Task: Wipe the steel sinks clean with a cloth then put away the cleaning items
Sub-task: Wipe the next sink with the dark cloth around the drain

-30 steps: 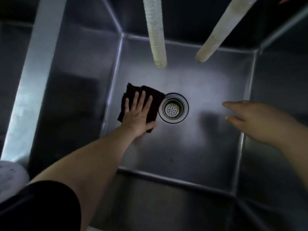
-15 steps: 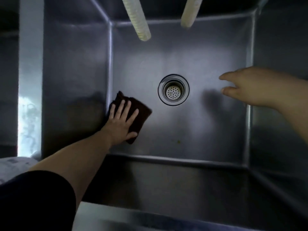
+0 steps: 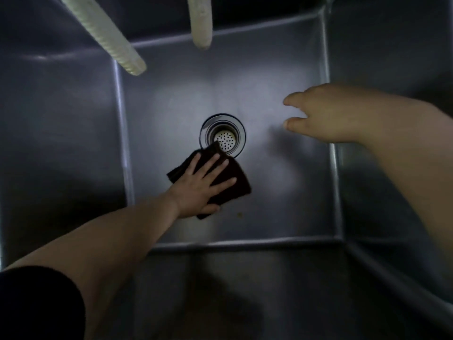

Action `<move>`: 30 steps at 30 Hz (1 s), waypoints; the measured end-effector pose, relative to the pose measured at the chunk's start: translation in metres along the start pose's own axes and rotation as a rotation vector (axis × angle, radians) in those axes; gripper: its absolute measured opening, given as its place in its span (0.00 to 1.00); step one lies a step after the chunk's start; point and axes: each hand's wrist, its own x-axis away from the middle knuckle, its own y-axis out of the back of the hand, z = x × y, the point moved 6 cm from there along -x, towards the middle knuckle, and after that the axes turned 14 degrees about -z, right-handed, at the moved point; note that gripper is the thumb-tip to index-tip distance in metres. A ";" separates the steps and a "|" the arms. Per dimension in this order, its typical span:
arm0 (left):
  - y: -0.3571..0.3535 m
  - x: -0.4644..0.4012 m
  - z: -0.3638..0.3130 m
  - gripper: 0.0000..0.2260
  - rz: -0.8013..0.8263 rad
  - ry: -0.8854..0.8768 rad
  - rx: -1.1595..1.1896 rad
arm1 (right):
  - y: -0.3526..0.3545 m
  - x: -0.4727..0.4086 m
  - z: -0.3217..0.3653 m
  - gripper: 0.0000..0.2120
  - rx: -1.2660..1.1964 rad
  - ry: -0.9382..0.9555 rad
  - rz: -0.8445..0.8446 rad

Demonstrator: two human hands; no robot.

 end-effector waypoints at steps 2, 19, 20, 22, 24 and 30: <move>0.000 -0.035 0.007 0.35 -0.055 0.061 0.012 | 0.001 0.000 -0.001 0.26 0.010 -0.006 0.006; -0.007 0.096 -0.028 0.30 -0.048 -0.501 0.038 | 0.012 0.004 -0.006 0.25 0.058 -0.026 -0.041; -0.006 0.096 -0.027 0.30 -0.067 -0.529 0.047 | 0.014 0.003 -0.006 0.25 0.048 -0.025 -0.057; -0.004 0.083 -0.033 0.29 -0.097 -0.563 0.083 | 0.017 0.003 -0.007 0.24 0.048 -0.032 -0.090; -0.001 0.059 -0.048 0.26 -0.129 -0.599 0.112 | 0.020 0.003 -0.007 0.23 0.041 -0.027 -0.121; 0.011 -0.049 -0.126 0.22 -0.234 -0.644 0.201 | 0.022 0.001 -0.006 0.23 0.009 -0.022 -0.165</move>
